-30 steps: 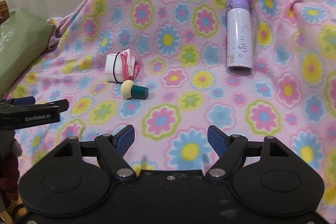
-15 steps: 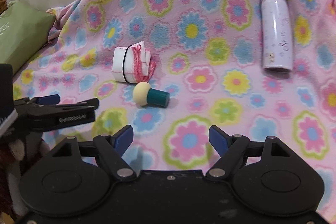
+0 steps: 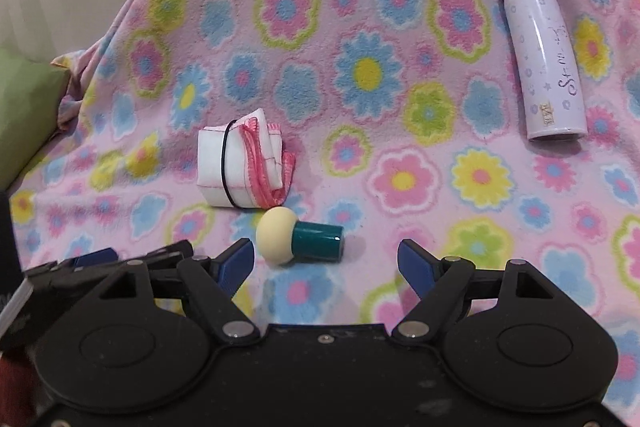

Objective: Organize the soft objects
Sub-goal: 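Grasp the cream-tipped green sponge applicator with the right gripper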

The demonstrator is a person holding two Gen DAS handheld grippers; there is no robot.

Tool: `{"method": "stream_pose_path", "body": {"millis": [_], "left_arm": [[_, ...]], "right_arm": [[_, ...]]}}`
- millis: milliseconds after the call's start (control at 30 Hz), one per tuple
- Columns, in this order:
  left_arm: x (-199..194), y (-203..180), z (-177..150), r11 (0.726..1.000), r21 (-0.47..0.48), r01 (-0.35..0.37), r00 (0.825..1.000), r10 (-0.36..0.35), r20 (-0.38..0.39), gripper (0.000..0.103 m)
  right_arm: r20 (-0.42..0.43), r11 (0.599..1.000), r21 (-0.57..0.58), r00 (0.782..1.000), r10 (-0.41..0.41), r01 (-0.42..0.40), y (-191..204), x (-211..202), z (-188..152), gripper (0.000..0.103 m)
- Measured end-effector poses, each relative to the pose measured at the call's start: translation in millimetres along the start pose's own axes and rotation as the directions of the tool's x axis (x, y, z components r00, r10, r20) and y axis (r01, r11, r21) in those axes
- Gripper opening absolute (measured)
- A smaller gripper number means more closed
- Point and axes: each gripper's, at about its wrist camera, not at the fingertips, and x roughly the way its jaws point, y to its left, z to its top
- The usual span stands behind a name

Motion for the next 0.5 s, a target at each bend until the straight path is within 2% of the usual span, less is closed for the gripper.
{"method": "stream_pose_path", "body": {"millis": [267, 333, 433, 500], "left_arm": [[1.9, -2.7, 0.1, 1.0, 0.009, -0.014, 1.0, 0.014, -0.011, 0.093], [2.2, -2.8, 0.3, 1.0, 0.008, -0.015, 1.0, 0.015, -0.013, 0.093], [2.4, -2.6, 0.3, 1.0, 0.008, -0.015, 1.0, 0.015, -0.012, 0.093], [2.3, -3.0, 0.2, 1.0, 0.009, -0.016, 1.0, 0.017, -0.012, 0.093]], "right_arm": [[0.004, 0.999, -0.01, 0.999, -0.036, 0.036, 13.5, 18.3, -1.2, 0.077], [0.007, 0.999, -0.029, 0.999, -0.044, 0.045, 16.9, 22.9, -2.6, 0.071], [0.013, 0.998, -0.064, 1.0, -0.025, 0.025, 22.0, 27.0, -4.1, 0.054], [0.025, 0.995, -0.094, 1.0, -0.018, 0.02, 24.9, 25.5, -4.2, 0.054]]}}
